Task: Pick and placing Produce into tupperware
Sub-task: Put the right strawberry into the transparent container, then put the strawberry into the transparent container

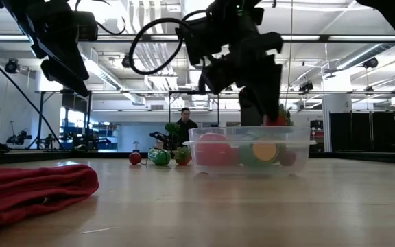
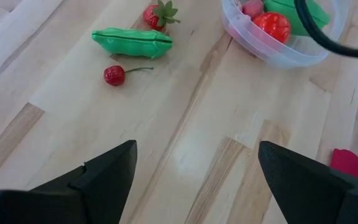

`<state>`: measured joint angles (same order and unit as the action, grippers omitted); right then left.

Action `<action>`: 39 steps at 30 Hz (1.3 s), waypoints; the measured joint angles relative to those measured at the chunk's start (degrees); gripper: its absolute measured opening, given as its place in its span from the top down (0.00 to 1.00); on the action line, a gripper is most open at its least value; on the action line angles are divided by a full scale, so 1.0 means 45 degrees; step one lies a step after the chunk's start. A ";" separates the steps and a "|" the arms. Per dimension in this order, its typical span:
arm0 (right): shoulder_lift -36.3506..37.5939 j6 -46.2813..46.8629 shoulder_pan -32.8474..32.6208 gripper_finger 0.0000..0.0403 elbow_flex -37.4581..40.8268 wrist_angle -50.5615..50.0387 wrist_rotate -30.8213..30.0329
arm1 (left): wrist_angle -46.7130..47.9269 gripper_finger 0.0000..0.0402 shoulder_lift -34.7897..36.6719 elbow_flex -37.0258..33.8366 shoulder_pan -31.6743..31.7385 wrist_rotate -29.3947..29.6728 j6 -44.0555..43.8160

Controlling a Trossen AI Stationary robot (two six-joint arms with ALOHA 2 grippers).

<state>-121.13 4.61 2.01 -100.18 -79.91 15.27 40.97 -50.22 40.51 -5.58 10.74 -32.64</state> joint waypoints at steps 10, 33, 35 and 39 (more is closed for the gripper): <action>0.0096 0.0511 -0.0890 0.52 0.0209 0.1256 -0.1251 | 0.0000 0.20 -0.0002 0.0000 -0.0004 -0.0004 0.0203; -0.0672 -0.1197 0.1750 0.20 -0.1902 0.5734 -0.2885 | -0.0082 0.20 -0.0005 0.0000 -0.0002 0.0000 0.0251; -0.1071 -0.1257 0.1898 0.20 -0.2226 0.5804 -0.2875 | -0.0090 0.20 -0.0001 0.0000 0.0000 -0.0005 0.0053; -0.2131 -0.0760 0.2130 0.22 -0.2973 0.5864 -0.3062 | -0.0092 0.20 -0.0005 0.0000 -0.0005 -0.0004 -0.0005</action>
<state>-130.72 1.19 11.59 -113.56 -53.52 1.49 40.56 -50.24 40.51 -5.60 10.72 -32.67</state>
